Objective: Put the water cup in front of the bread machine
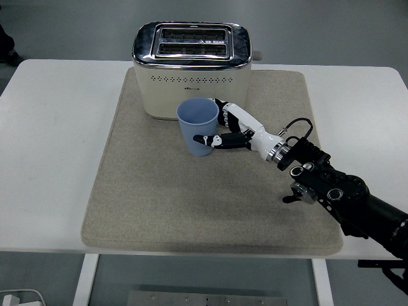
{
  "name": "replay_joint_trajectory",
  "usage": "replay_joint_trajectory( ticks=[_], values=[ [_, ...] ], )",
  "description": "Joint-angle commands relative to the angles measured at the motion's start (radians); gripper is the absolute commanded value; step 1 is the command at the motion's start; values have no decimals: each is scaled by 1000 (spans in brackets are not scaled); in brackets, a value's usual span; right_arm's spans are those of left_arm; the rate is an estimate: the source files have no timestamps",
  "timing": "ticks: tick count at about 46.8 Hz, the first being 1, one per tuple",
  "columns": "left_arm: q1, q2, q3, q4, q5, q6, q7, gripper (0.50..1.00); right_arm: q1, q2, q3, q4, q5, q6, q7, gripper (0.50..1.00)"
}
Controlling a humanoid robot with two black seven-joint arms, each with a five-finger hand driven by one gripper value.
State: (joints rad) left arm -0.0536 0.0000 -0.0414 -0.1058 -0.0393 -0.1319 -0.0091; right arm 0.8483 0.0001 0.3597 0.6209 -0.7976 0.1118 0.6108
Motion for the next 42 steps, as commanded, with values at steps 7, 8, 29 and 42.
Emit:
replay_joint_trajectory(
  ticks=[7, 8, 29, 42],
  values=[
    [0, 0, 0, 0, -1, 0, 0, 1000, 0, 0, -1, 2, 0, 2, 0, 917],
    [1, 0, 0, 0, 1, 0, 0, 1000, 0, 0, -1, 3, 0, 2, 0, 917],
    [0, 0, 0, 0, -1, 0, 0, 1000, -3, 0, -1, 11, -3, 6, 0, 917],
    [0, 0, 0, 0, -1, 0, 0, 1000, -3, 0, -8, 33, -3, 8, 0, 917]
  ],
)
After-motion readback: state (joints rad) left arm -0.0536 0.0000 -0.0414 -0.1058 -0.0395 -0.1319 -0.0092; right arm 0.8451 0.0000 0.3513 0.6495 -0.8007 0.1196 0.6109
